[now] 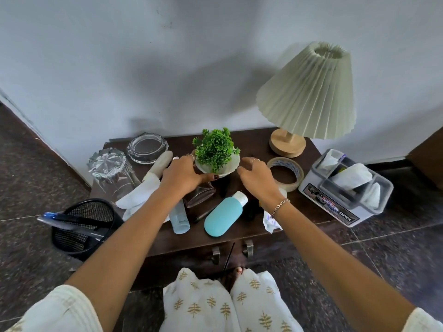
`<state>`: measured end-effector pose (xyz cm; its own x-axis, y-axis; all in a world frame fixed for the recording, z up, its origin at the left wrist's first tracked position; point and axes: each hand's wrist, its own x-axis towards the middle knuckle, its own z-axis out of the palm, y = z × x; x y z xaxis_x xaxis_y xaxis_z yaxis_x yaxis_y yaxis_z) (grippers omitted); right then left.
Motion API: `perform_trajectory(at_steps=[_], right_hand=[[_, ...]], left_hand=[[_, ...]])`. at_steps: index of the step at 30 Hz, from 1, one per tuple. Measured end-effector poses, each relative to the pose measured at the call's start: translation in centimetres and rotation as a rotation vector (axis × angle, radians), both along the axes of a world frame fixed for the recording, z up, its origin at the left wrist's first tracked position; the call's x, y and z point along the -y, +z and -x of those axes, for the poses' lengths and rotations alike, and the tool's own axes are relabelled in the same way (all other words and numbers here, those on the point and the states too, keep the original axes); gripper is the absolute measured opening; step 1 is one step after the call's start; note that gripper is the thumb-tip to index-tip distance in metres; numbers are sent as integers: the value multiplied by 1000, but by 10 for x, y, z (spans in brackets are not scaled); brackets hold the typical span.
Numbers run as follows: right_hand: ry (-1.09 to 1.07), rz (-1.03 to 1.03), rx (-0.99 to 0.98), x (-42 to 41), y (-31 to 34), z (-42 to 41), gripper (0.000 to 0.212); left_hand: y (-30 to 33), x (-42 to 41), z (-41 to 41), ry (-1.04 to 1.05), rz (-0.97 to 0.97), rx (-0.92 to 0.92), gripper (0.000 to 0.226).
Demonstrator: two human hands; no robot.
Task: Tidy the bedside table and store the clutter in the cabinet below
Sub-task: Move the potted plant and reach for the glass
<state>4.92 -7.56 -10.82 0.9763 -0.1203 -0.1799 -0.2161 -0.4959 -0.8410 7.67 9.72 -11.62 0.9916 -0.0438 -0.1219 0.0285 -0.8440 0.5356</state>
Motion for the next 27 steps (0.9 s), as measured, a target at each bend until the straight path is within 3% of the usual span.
perform_trajectory(at_steps=[4, 8, 27], right_hand=[[-66, -235, -50, -7, -12, -8, 26], [-156, -298, -33, -6, -13, -21, 25], [-161, -144, 27, 20, -14, -85, 26]], left_hand=[[-2, -1, -4, 4, -9, 1, 72], [1, 5, -15, -21, 2, 10, 68], [-5, 43, -70, 18, 20, 79, 67]])
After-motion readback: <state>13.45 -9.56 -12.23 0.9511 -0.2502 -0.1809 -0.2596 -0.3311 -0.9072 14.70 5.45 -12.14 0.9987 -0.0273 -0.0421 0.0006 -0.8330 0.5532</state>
